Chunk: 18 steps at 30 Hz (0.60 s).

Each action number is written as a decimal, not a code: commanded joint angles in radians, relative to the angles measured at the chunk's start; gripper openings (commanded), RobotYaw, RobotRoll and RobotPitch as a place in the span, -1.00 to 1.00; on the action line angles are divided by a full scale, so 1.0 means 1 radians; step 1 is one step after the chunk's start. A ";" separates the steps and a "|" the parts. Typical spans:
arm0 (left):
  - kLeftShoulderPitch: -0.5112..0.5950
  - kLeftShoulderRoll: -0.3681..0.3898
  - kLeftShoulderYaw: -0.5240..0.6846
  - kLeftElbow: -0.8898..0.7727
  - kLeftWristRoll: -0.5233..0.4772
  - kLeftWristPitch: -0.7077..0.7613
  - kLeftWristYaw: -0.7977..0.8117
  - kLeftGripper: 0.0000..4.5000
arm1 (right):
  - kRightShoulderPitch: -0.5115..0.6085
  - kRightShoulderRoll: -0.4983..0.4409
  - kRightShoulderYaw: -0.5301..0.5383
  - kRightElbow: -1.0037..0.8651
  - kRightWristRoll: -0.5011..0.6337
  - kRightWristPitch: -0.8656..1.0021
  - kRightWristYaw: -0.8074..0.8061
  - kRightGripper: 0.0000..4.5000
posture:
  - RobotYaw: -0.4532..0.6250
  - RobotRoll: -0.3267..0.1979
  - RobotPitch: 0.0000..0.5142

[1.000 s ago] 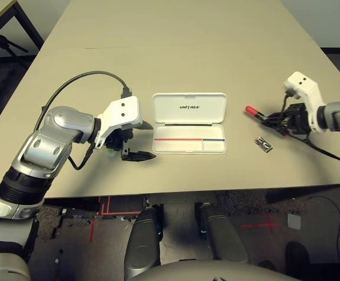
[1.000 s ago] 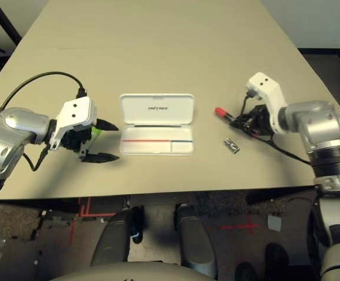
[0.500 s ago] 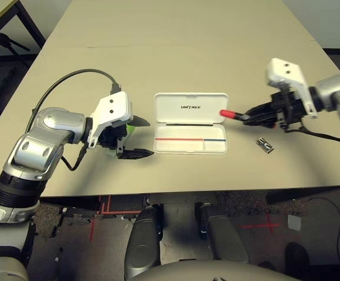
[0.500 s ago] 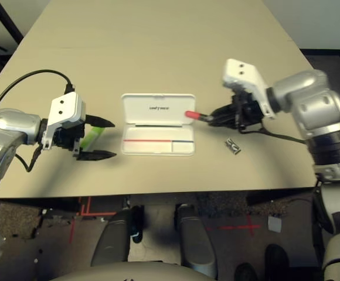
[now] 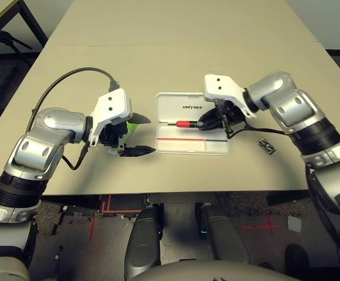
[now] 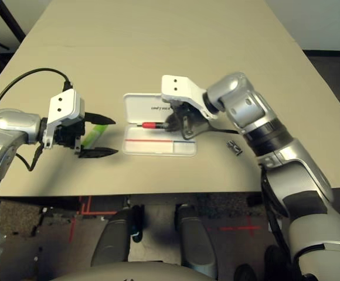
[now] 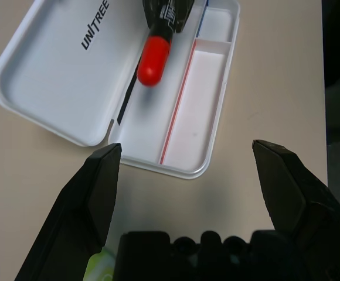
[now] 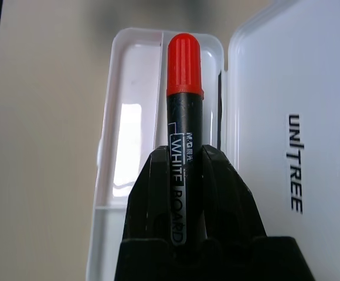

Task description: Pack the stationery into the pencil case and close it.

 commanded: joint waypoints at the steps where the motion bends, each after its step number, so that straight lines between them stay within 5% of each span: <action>1: 0.018 0.006 0.009 -0.010 -0.013 0.011 0.009 1.00 | 0.002 0.012 0.014 0.011 -0.015 -0.022 -0.007 -0.78 | -0.09 0.25 -0.29; 11: 0.022 0.005 0.003 0.019 0.020 0.007 0.047 1.00 | 0.056 0.040 -0.009 0.044 -0.004 -0.018 -0.031 -0.78 | -0.10 0.25 -0.30; 18: 0.015 0.001 -0.004 0.039 0.034 0.011 0.071 1.00 | 0.075 0.044 -0.021 0.081 0.003 -0.076 -0.029 0.37 | -0.10 0.25 -0.31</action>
